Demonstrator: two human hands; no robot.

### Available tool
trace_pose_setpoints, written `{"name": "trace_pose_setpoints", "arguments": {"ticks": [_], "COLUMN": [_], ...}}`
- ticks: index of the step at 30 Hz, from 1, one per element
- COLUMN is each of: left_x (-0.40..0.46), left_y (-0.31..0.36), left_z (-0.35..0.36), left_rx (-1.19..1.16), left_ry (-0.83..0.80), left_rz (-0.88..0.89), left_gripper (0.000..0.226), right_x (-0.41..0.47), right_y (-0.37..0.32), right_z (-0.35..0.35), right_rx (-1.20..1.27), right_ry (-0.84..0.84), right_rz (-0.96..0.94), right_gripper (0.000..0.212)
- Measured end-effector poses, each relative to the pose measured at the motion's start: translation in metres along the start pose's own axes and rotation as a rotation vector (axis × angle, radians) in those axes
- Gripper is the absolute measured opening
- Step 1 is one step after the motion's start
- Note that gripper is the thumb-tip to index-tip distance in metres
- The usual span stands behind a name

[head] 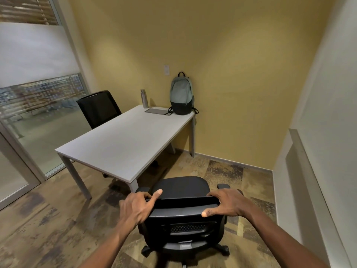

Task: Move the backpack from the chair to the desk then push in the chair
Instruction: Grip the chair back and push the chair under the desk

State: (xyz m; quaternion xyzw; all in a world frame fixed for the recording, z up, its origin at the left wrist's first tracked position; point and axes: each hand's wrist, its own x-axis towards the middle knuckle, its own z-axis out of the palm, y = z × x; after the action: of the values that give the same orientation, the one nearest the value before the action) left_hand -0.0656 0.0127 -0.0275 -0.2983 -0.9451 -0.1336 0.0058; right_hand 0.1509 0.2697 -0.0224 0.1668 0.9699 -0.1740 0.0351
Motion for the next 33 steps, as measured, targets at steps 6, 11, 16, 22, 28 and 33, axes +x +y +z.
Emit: {"name": "trace_pose_setpoints", "arguments": {"ticks": [6, 11, 16, 22, 28, 33], "left_x": [0.018, 0.040, 0.070, 0.108, 0.157, 0.196], "left_y": [0.015, 0.026, 0.035, 0.049, 0.058, 0.070], "left_z": [0.008, 0.022, 0.029, 0.037, 0.048, 0.055], "left_rx": [-0.002, -0.010, -0.049, -0.072, -0.050, -0.059], "left_ry": [0.006, 0.007, 0.052, 0.004, -0.036, -0.033], "left_rz": [0.005, 0.012, 0.018, 0.013, 0.087, 0.148], "left_gripper": [0.102, 0.093, 0.097, 0.098, 0.102, 0.095], "right_x": [0.007, 0.006, 0.016, 0.036, 0.076, 0.112], "right_y": [0.021, 0.033, 0.025, 0.027, 0.041, 0.051], "right_z": [-0.004, -0.005, -0.009, -0.008, -0.020, -0.030], "right_rx": [-0.040, -0.097, -0.189, -0.177, -0.209, -0.136], "right_ry": [-0.030, -0.009, -0.002, 0.047, 0.067, 0.098], "right_rz": [0.048, 0.067, 0.133, 0.234, 0.328, 0.431], "right_gripper": [0.110, 0.110, 0.086, 0.059, 0.059, 0.060]}}
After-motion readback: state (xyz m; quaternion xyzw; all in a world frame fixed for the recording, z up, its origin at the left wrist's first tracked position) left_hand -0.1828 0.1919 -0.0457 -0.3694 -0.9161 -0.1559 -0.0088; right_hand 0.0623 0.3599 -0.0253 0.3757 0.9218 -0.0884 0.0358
